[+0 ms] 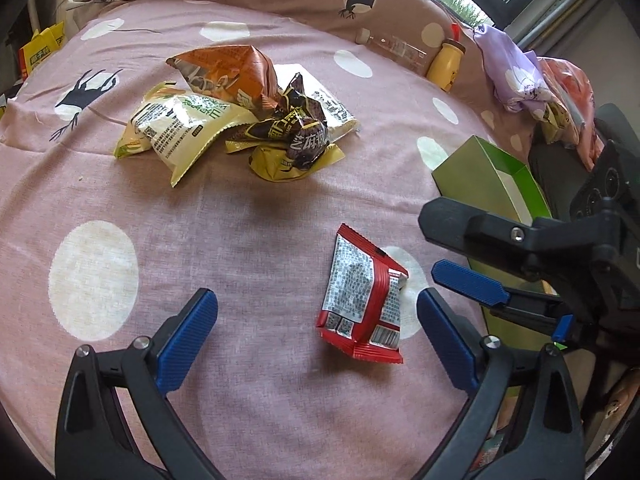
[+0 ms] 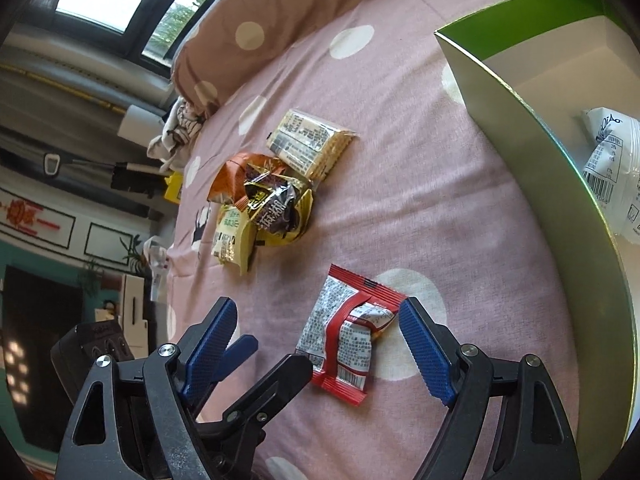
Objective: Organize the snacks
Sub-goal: 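Close the right gripper on the red-white wafer pack and lift, then carry the wafer pack into the green box and open the right gripper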
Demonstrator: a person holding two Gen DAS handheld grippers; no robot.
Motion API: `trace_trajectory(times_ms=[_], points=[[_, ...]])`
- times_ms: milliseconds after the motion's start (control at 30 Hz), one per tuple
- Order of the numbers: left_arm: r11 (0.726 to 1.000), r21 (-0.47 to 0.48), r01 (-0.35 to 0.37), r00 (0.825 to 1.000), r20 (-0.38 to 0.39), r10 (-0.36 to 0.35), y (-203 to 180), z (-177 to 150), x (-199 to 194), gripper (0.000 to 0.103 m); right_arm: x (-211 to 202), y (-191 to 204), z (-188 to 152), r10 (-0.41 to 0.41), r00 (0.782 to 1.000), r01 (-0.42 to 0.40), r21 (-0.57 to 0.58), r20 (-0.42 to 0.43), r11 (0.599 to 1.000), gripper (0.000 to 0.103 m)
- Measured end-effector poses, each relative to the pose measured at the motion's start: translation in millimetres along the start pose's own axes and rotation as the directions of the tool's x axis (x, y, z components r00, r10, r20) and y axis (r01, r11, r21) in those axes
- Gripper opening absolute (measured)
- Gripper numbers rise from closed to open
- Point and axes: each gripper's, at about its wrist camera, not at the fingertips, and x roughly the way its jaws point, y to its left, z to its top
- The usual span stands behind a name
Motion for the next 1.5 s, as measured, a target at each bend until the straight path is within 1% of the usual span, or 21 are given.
trace_trajectory(times_ms=[100, 200, 300, 367, 400, 433, 467, 500, 567, 633, 700, 733, 767, 867, 933, 1000, 1067, 1133, 1233, 1433, 1500], points=[[1.000, 0.013, 0.009, 1.000, 0.006, -0.009, -4, 1, 1, 0.097, 3, -1, 1, 0.005, 1.000, -0.005, 0.008, -0.006, 1.000, 0.084], [0.999, 0.023, 0.022, 1.000, -0.001, -0.022, -7, 0, 3, 0.093, 7, -2, 1, -0.012, 1.000, 0.012, 0.010, -0.018, 1.000, 0.084], [0.999, 0.026, 0.041, 0.999, -0.027, -0.041, -10, -1, 9, 0.086, 12, -2, 0, -0.036, 0.998, 0.037, 0.016, -0.044, 0.999, 0.084], [0.999, 0.025, 0.044, 0.998, -0.043, -0.042, -12, -2, 13, 0.077, 17, -3, -1, -0.048, 0.997, 0.049, 0.021, -0.061, 0.999, 0.083], [0.999, 0.027, 0.040, 0.998, -0.050, -0.039, -13, -3, 15, 0.075, 20, -4, -2, -0.054, 0.996, 0.056, 0.021, -0.072, 0.998, 0.083], [0.999, 0.030, 0.031, 0.998, -0.049, -0.030, -14, -3, 16, 0.071, 22, -5, -3, -0.060, 0.995, 0.062, 0.022, -0.082, 0.998, 0.083], [0.999, 0.036, 0.022, 0.999, -0.046, -0.020, -15, -4, 16, 0.063, 24, -4, -4, -0.067, 0.993, 0.069, 0.022, -0.092, 0.997, 0.083], [0.999, 0.043, 0.021, 0.999, -0.047, -0.019, -16, -4, 17, 0.059, 25, -4, -5, -0.073, 0.993, 0.075, 0.019, -0.094, 0.997, 0.083], [0.998, 0.043, 0.041, 0.998, -0.054, -0.039, -17, -4, 19, 0.043, 27, -1, -6, -0.079, 0.992, 0.079, 0.001, -0.095, 0.997, 0.083], [0.997, 0.038, 0.065, 0.996, -0.059, -0.063, -18, -4, 21, 0.038, 32, 2, -7, -0.046, 0.992, 0.047, 0.005, -0.117, 0.999, 0.083], [0.997, 0.048, 0.052, 0.998, -0.049, -0.050, -21, -4, 21, 0.038, 36, 3, -8, -0.035, 0.991, 0.037, 0.011, -0.126, 0.999, 0.083], [0.997, 0.053, 0.047, 0.998, -0.041, -0.045, -22, -4, 20, 0.036, 36, 3, -8, -0.046, 0.992, 0.049, 0.019, -0.117, 0.999, 0.080], [0.997, 0.059, 0.046, 0.998, -0.035, -0.044, -23, -4, 19, 0.032, 35, 2, -8, -0.059, 0.992, 0.062, 0.029, -0.109, 0.998, 0.073], [0.995, 0.084, 0.063, 0.998, -0.005, -0.062, -28, -5, 14, 0.025, 32, 1, -10, -0.069, 0.993, 0.074, 0.046, -0.097, 0.996, 0.062], [0.992, 0.102, 0.070, 0.997, 0.028, -0.073, -33, -4, 7, 0.024, 31, 3, -11, -0.059, 0.993, 0.063, 0.038, -0.099, 0.997, 0.058], [0.988, 0.138, 0.066, 0.995, 0.060, -0.075, -40, -4, 0, 0.021, 28, 8, -12, -0.049, 0.995, 0.051, 0.024, -0.087, 0.998, 0.058], [0.984, 0.155, 0.089, 0.991, 0.086, -0.104, -45, -2, -6, 0.022, 19, 14, -12, -0.038, 0.998, 0.038, 0.004, -0.055, 0.999, 0.055], [0.978, 0.190, 0.086, 0.987, 0.118, -0.110, -53, 0, -13, 0.021, 7, 19, -11, -0.026, 0.999, 0.026, -0.015, -0.021, 1.000, 0.055], [0.966, 0.239, 0.102, 0.980, 0.142, -0.139, -67, 3, -21, 0.021, -11, 23, -10, -0.021, 0.999, 0.023, -0.039, 0.039, 0.999, 0.055], [0.928, 0.353, 0.118, 0.961, 0.197, -0.197, -107, 8, -32, 0.022, -59, 20, -4, -0.008, 0.985, 0.021, -0.075, 0.174, 0.997, 0.054], [0.915, 0.381, 0.135, 0.955, 0.197, -0.223, -120, 8, -33, 0.022, -74, 15, -3, -0.008, 0.977, 0.024, -0.072, 0.211, 0.997, 0.054]])
